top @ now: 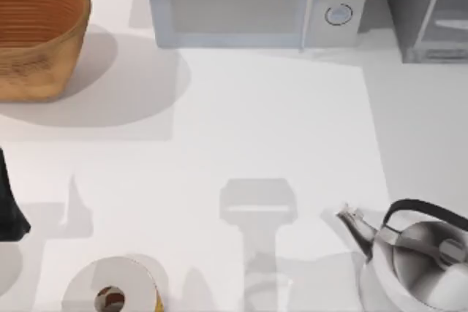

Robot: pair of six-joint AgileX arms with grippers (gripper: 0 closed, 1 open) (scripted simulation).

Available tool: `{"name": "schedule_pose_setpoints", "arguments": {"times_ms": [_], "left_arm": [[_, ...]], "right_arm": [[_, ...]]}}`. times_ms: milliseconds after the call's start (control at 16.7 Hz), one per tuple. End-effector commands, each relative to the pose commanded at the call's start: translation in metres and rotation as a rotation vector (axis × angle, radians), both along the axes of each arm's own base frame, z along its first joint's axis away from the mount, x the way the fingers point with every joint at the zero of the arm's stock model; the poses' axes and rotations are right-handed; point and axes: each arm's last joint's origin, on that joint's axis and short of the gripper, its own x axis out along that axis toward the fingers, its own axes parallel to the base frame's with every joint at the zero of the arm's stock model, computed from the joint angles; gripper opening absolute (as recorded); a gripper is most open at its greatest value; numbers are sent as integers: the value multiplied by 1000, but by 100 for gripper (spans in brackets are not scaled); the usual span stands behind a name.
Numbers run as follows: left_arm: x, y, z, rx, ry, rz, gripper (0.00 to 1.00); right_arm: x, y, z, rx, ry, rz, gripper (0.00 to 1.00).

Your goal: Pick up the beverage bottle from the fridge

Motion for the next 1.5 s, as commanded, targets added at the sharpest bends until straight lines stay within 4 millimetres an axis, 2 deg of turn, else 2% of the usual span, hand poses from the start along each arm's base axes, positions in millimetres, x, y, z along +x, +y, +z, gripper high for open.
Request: {"name": "schedule_pose_setpoints", "arguments": {"times_ms": [180, 360, 540, 660, 1020, 1380, 1500], "left_arm": [[0, 0, 0, 0, 0, 0, 100], [0, 0, 0, 0, 0, 0, 100], [0, 0, 0, 0, 0, 0, 100], [0, 0, 0, 0, 0, 0, 100], [0, 0, 0, 0, 0, 0, 100], [0, 0, 0, 0, 0, 0, 100], [0, 0, 0, 0, 0, 0, 100]], "right_arm": [[58, -8, 0, -13, -13, -1, 100], [114, -6, 4, -21, -27, 0, 100], [149, 3, 6, -22, -24, 1, 100], [160, 7, 8, -22, -19, 1, 100], [163, 6, 7, -21, -17, 1, 100], [211, 6, 8, -23, -26, 2, 100], [219, 7, 8, -22, -20, 2, 100]]}}
